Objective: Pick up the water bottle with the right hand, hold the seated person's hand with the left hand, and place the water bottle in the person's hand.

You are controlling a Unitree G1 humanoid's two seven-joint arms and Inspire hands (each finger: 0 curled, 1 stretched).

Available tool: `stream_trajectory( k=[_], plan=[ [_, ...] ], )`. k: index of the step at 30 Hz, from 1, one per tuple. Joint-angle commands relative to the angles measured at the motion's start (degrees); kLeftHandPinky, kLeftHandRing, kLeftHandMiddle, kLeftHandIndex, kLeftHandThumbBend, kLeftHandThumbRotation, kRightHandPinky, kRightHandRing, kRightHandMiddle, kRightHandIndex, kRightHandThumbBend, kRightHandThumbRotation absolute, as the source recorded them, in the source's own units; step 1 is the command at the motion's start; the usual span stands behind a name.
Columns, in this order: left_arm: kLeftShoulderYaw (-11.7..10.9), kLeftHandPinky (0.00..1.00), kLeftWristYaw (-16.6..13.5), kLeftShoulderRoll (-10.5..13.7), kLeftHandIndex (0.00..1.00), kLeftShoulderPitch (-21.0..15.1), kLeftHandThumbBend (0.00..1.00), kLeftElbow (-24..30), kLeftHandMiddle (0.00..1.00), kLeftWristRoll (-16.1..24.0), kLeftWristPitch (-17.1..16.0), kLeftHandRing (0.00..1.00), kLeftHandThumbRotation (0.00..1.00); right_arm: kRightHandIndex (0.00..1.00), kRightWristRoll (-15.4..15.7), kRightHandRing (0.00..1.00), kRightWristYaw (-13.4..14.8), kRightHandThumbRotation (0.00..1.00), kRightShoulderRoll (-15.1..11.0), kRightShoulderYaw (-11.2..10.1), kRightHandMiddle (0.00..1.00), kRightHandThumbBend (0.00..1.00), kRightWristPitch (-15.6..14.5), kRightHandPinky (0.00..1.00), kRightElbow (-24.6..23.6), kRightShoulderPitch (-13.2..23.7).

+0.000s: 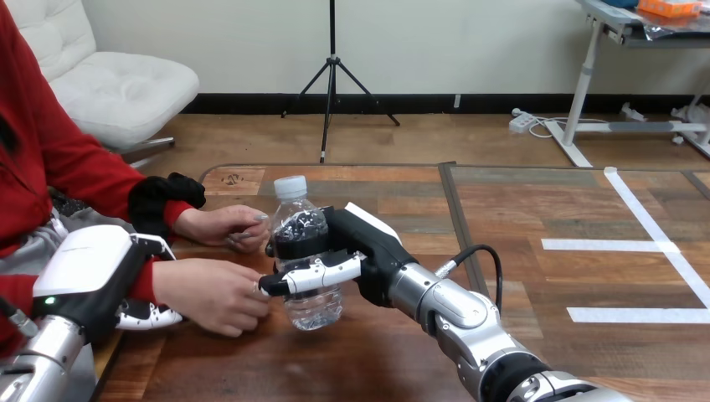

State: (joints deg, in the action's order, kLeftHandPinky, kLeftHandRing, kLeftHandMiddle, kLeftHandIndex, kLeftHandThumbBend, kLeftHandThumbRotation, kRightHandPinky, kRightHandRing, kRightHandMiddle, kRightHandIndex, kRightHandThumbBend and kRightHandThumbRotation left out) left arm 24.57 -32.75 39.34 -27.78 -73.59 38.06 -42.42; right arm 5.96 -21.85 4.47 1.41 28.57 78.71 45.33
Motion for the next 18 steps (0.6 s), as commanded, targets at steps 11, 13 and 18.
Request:
stream_trajectory(
  k=[11, 13, 18],
  plan=[
    [-2.8, 0.4, -1.2, -0.7, 0.56, 0.7, 0.74, 4.2, 0.53, -2.5, -7.2, 0.47, 0.31, 0.44, 1.5, 0.33, 4.1, 0.0, 1.3, -0.3, 0.41, 0.89, -2.5, 0.27, -2.5, 7.6],
    [-2.9, 0.4, -1.3, -0.6, 0.56, 0.8, 0.73, 4.5, 0.54, -2.5, -7.5, 0.47, 0.32, 0.44, 1.9, 0.33, 4.4, 0.0, 1.3, -0.2, 0.41, 0.89, -2.8, 0.27, -2.5, 7.7],
    [-3.1, 0.41, -2.1, -0.1, 0.57, 1.2, 0.73, 5.5, 0.55, -2.3, -9.0, 0.48, 0.33, 0.44, 2.8, 0.33, 5.1, 0.0, 0.9, 0.1, 0.41, 0.9, -3.0, 0.27, -2.3, 7.6]
  ],
)
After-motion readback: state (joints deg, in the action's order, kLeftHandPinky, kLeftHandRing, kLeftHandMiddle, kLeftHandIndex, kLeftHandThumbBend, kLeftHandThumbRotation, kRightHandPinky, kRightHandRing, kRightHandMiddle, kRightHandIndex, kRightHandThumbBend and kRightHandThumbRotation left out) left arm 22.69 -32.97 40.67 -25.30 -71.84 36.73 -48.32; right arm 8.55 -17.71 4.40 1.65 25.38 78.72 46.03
